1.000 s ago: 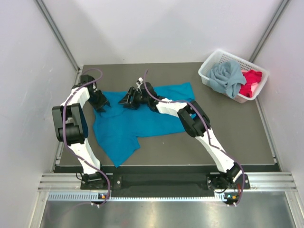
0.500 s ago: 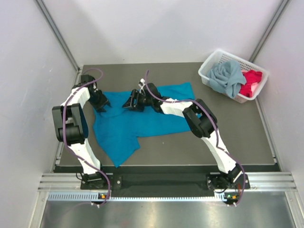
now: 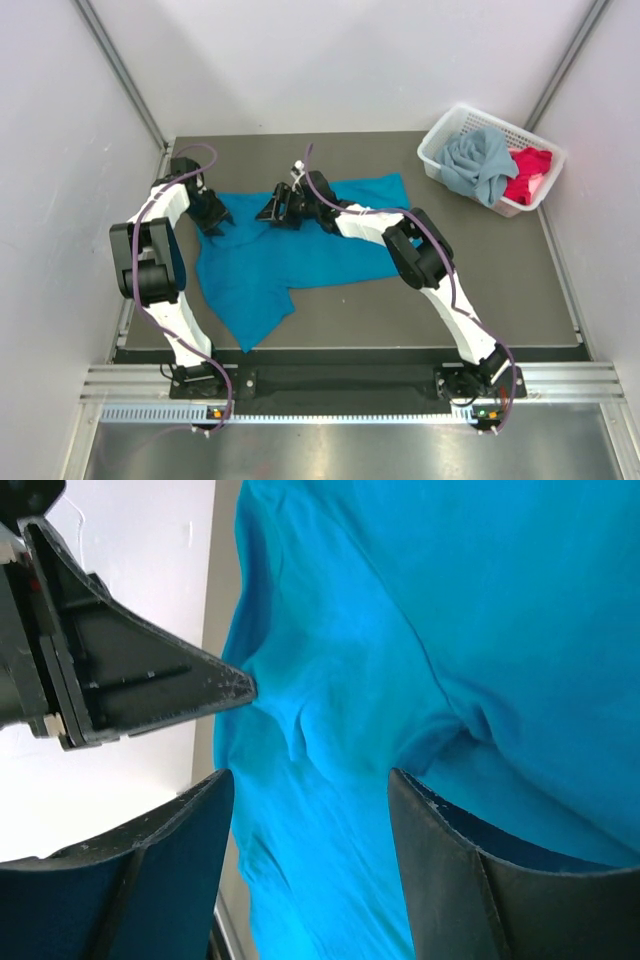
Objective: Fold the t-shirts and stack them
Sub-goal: Fold the tshirt
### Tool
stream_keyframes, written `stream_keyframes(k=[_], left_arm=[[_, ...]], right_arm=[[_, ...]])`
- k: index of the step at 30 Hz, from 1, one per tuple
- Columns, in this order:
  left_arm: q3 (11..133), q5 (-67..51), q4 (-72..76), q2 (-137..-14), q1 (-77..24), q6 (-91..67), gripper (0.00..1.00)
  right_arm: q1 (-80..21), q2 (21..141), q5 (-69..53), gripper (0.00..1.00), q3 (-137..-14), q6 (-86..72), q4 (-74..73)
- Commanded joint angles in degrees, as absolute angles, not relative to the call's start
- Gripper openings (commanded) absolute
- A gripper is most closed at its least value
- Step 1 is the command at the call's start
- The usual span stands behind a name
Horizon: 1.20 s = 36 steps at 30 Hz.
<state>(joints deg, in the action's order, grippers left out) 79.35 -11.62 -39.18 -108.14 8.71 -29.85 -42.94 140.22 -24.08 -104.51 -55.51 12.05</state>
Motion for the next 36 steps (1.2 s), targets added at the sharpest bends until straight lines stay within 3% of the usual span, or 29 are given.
stream_keyframes(k=[1,15,30,36], left_arm=[[79.4,-12.3,-39.0,-105.6,8.5,-29.0,0.48],[79.4,-12.2,-38.8,-106.2,8.5,-28.9,0.48],[79.4,-12.2,-39.1,-105.5,8.6,-28.9,0.48],[80.2,-11.8,-39.5,-105.7,8.6,-29.0,0.48]], right_arm=[[-42.4,141.9,-23.1,0.63,-108.5,-54.6,12.1],[-42.0,137.9,-23.0,0.62,-101.8,-55.1,14.0],[-42.4,146.9,-23.5,0.60,-115.0,-56.1,12.7],[-43.2,146.2,-25.0,0.59,-114.1,-58.4,15.3]])
